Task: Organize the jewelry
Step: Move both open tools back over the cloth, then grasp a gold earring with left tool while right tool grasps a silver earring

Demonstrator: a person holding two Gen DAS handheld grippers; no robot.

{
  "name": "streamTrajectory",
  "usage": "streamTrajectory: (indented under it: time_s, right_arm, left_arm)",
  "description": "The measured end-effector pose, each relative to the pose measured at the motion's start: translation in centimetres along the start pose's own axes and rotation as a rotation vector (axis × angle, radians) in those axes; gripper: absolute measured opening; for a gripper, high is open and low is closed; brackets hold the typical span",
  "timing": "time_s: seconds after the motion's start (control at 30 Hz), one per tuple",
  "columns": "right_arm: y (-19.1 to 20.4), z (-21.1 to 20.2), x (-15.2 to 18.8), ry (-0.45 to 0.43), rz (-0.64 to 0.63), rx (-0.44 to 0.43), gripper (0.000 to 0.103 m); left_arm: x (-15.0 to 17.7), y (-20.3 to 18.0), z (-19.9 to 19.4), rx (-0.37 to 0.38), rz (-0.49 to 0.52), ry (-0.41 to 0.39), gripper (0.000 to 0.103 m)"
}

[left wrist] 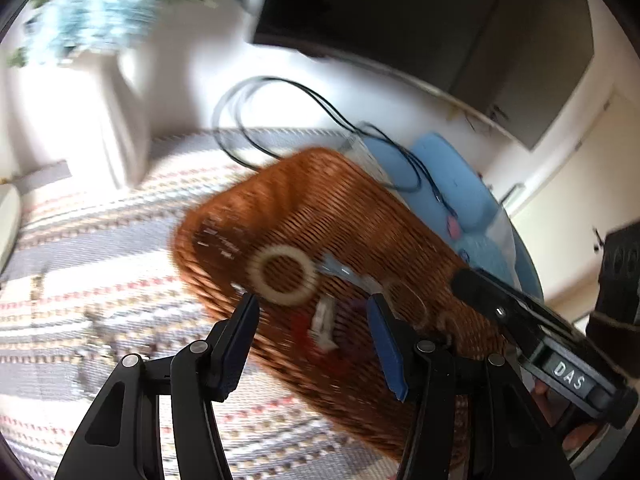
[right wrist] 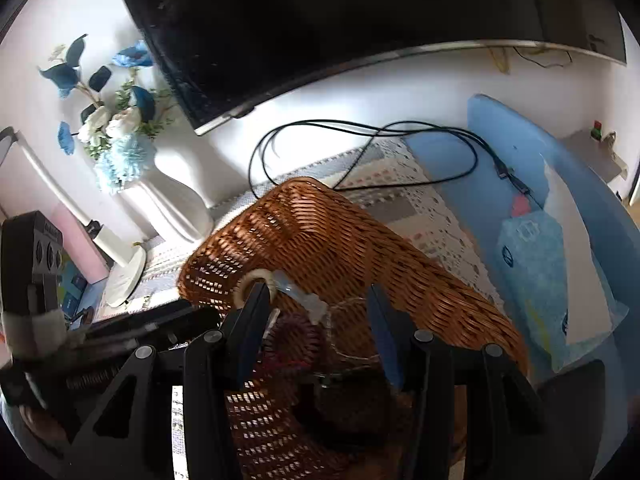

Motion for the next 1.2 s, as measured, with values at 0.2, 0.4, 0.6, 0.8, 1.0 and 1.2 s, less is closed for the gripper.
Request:
streamTrajectory:
  time_s: [0.2, 0.4, 0.6, 0.8, 1.0, 1.2]
  right_arm:
    - [3.4, 0.3, -0.2, 0.007, -0.082, -0.032, 0.053]
    - [7.5, 0.9, -0.7, 0.014, -0.174, -0.101, 0.053]
    - [14.4, 4.5, 1.4, 0.118, -0.359, -0.208, 0.053]
    - [20.8, 10.0, 6.3, 0.277, -0.441, -0.342, 0.053]
    - [22.4, 14.0, 10.6, 0.408, -0.478, -0.332, 0.053]
    - [24.3, 15.1, 13.2, 0.396, -0.627, -0.308, 0.053]
  left_arm:
    - [-0.1, 6.0, -1.6, -0.079, -0.081, -0.033, 0.058]
    - [2.0, 13.9, -2.8, -0.189, -0.213, -0.033, 0.058]
    - [3.6, 20.9, -3.2, -0.293, -0.341, -0.031, 0.058]
    - [4.1, 23.7, -2.1, -0.314, -0.369, -0.014, 0.058]
    - [3.1, 24.0, 0.6, -0.302, -0.331, 0.009, 0.058]
    - [2.1, 23.7, 3.4, -0.317, -0.285, 0.022, 0.049]
Point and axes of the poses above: each gripper's, at about its wrist camera, not at the fingertips, and z roughly the way its jaws point, y to its left, x to its underside, the point moved 5 cm from there along z, roughly the way its jaws point, and after that the axes turned 11 degrees about -x, right-handed, at the moved point
